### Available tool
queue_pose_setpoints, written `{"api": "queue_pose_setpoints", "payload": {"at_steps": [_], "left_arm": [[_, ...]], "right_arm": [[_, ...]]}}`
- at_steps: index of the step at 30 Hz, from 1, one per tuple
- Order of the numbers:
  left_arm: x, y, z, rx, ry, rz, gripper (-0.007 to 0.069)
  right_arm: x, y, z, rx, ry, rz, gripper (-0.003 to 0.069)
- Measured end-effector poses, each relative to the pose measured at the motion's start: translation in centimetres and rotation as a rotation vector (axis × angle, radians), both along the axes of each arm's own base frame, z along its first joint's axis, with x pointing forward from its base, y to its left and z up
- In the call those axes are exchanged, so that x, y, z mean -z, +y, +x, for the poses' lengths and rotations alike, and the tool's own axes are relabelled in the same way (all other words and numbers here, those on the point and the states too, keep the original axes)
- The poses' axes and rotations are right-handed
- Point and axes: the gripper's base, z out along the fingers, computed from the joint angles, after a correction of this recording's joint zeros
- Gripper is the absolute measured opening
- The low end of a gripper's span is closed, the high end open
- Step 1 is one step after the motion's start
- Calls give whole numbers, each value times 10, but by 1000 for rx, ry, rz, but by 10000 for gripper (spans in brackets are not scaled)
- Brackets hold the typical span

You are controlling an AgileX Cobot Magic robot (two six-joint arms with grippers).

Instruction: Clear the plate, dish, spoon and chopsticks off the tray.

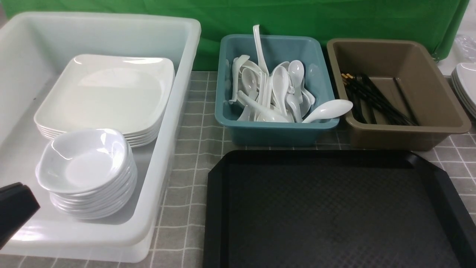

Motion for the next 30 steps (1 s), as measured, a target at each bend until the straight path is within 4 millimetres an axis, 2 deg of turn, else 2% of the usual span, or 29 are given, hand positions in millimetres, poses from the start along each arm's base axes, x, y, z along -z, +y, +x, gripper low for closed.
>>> {"api": "queue_pose_setpoints", "payload": {"at_steps": [6,9,12,15,19,25,30], "left_arm": [[0,0,0,-4,-4,8,1],[-1,2,1,-19,-50,65,1],[0,7,3,-95,-145,135,1],[11,11,7,-196,-186,190,1],[58,23,15,-453,-215,241,1],[117,31,20,-566,-110,305,1],[128,30,19,-546,-27,338,1]], "right_arm": [[0,0,0,0,0,0,66],[0,0,0,0,0,0,74],[0,0,0,0,0,0,83],[0,0,0,0,0,0,92],[0,0,0,0,-1,-1,102],[0,0,0,1,0,-1,115],[0,0,0,1,1,-1,129]]}}
